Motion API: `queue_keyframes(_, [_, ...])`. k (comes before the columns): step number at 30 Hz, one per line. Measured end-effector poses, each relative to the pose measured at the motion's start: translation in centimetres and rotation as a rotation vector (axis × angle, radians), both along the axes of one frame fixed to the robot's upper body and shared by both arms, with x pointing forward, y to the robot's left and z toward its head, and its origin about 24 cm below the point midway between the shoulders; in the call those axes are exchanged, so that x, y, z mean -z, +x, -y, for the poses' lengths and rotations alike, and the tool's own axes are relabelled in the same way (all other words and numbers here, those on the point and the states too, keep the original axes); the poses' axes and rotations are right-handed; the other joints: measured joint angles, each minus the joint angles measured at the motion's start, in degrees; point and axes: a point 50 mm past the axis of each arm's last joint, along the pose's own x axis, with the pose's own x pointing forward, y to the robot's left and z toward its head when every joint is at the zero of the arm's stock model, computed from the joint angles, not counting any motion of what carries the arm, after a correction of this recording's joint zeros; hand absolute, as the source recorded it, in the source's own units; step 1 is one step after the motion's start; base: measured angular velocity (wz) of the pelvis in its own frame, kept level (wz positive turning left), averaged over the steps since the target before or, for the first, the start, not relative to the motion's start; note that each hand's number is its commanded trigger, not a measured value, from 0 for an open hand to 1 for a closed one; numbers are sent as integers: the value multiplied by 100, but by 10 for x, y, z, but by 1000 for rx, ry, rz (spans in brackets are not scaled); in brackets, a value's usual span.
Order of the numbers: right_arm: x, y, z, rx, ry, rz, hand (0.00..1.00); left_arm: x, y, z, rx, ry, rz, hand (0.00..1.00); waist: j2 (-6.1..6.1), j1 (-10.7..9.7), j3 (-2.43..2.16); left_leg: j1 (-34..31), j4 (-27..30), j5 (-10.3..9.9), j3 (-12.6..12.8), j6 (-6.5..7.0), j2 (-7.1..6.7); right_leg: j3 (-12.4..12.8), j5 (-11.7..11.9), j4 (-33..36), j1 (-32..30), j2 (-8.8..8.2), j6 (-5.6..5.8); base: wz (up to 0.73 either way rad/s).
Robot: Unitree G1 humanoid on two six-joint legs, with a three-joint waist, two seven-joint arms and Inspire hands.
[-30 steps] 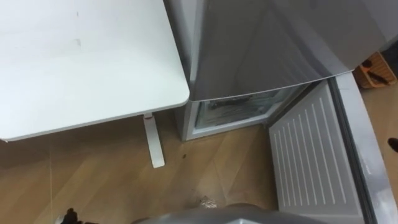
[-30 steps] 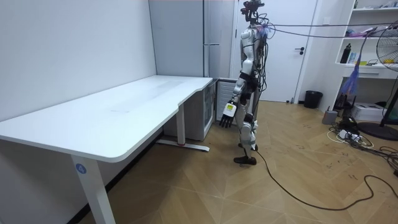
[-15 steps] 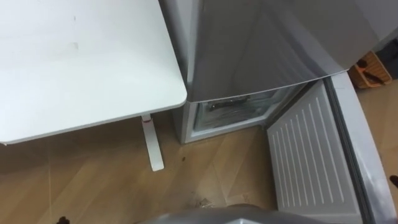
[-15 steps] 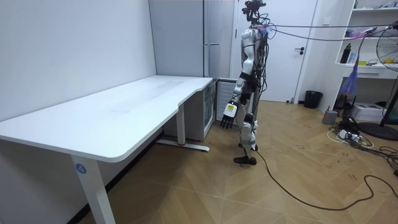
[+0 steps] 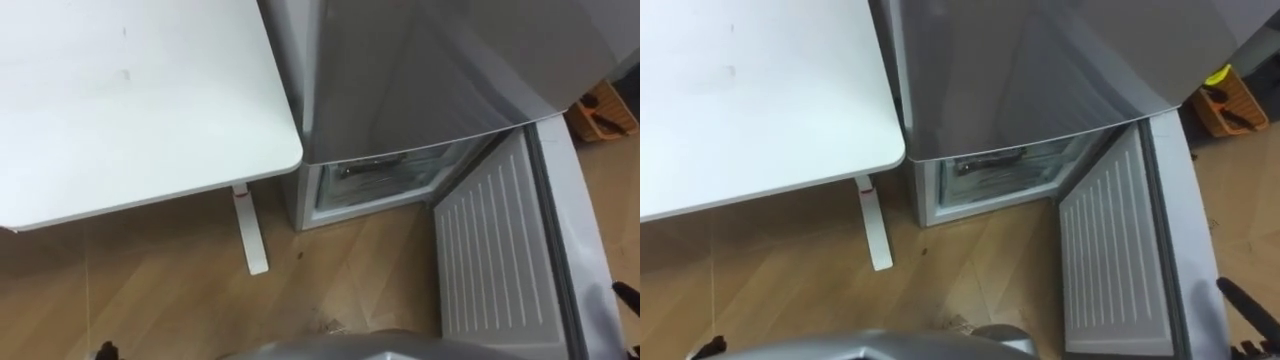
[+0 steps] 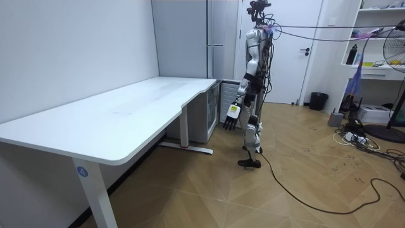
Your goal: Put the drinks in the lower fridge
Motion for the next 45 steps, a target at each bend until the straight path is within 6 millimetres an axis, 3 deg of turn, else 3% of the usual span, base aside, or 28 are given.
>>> queue_keyframes(3, [7,3,-12,-15,11,27,0,2,8,5,23,-36,4,0,50,166,-5,7,1,0,20,0,10,60,21,-11,-17,17,-4,-12])
queue_keyframes(6, [14,18,-33,-83,22,97,0,5,17,12,78,-59,4,0,52,264,-6,-63,9,0,63,0,29,43,56,-6,-85,24,-12,-4])
queue_keyframes(9, [21,30,-65,-152,50,203,0,9,22,22,149,-78,-22,0,58,331,-5,-134,24,-5,69,-3,53,25,124,-29,-96,41,-16,-5])
queue_keyframes(12, [26,45,-110,-303,106,294,0,12,34,35,215,-85,-21,0,143,596,-19,-238,22,-26,59,-14,109,22,226,-18,-236,97,-38,-32])
queue_keyframes(14, [25,66,-148,-454,150,359,0,16,40,48,273,-93,-32,0,314,808,-18,-267,23,-31,106,-22,154,-37,297,-4,-296,142,-65,-24])
queue_keyframes(15, [23,72,-156,-483,164,382,0,16,40,50,288,-95,-38,0,360,859,-18,-268,29,-33,137,-25,167,-73,303,6,-306,148,-73,-16])
queue_keyframes(17, [12,102,-190,-623,238,491,0,19,43,59,344,-109,-59,0,561,937,-15,-353,76,-30,135,-39,192,-165,331,13,-368,155,-107,-3])
queue_keyframes(19, [7,120,-219,-770,329,557,0,20,43,64,370,-119,-71,0,657,942,-13,-363,85,-16,96,-53,196,-197,333,9,-368,155,-111,10])
queue_keyframes(23, [-2,130,-276,-989,522,631,0,22,44,72,406,-138,-80,0,700,1088,-1,-406,139,38,-32,-42,166,-317,323,-19,-356,118,-111,21])
queue_keyframes(25, [-1,127,-281,-1024,566,635,0,22,42,72,404,-139,-85,0,673,1091,16,-408,151,39,-41,-40,154,-331,321,-26,-337,103,-106,5])
queue_keyframes(26, [-1,127,-282,-1034,582,638,0,21,44,70,404,-134,-81,0,587,1082,66,-421,162,39,-42,-39,151,-330,319,-27,-327,99,-104,0])
queue_keyframes(28, [-1,125,-283,-1041,600,632,0,20,45,65,405,-120,-80,0,510,1071,92,-453,181,37,-44,-37,149,-330,318,-41,-328,98,-102,0])
queue_keyframes(30, [-1,125,-281,-1046,600,636,0,19,46,62,408,-112,-83,0,474,1041,83,-465,188,30,-44,-30,146,-330,331,-105,-303,101,-87,0])
queue_keyframes(39, [-1,126,-273,-1058,582,637,0,21,51,74,406,-130,-59,0,658,1016,34,-521,142,26,-160,-19,116,-426,334,-114,-332,85,-73,6])
queue_keyframes(45, [15,115,-252,-1075,515,524,0,20,44,70,381,-111,-52,0,560,883,14,-512,140,37,-289,-2,61,-558,323,-202,-225,36,-54,12])
